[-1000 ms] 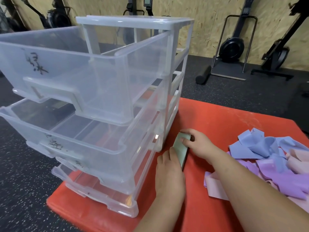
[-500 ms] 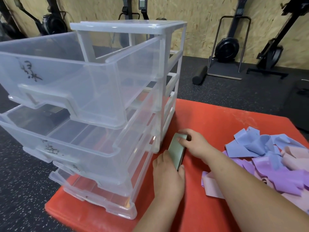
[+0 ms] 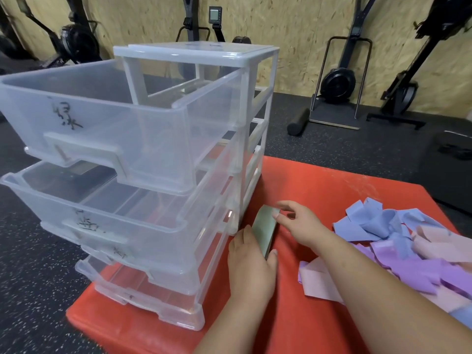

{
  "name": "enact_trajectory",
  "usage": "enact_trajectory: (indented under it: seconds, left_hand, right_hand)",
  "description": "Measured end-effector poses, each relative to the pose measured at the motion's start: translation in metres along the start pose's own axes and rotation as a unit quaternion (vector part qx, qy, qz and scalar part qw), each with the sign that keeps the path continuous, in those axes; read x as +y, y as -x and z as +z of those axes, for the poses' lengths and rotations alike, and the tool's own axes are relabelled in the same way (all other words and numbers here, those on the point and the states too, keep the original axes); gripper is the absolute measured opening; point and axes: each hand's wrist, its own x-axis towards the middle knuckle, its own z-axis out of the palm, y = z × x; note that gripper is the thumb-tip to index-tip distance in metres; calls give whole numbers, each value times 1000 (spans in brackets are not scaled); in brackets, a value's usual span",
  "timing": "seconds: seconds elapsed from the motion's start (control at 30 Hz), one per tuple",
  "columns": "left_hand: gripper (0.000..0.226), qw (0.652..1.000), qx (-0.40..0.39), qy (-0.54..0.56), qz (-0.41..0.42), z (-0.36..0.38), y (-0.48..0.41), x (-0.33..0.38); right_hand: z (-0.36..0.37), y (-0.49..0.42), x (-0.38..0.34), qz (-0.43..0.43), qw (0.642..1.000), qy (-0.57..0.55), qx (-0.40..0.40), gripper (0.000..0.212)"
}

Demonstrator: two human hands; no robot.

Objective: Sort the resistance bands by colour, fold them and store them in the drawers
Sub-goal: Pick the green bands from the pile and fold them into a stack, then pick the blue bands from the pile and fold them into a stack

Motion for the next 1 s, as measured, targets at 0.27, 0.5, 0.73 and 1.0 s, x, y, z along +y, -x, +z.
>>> enact_trajectory:
  seconds: [0.27, 0.5, 0.73, 1.0]
  left_hand:
    - [70, 997, -5, -53, 50, -17, 23, 10]
    - [76, 985, -51, -57, 153, -11, 75, 32]
    - [77, 951, -152, -67, 262, 10, 138, 62]
    - [76, 916, -204, -99, 332, 41, 151, 87]
  right_hand:
    - [-53, 102, -7, -17, 995, -25, 98, 36]
    - [-77, 245, 43, 38, 982, 4, 186, 31]
    - [-113, 291, 61, 19, 967, 137, 215, 43]
    - [-164, 296, 108, 188, 929, 280, 152, 52]
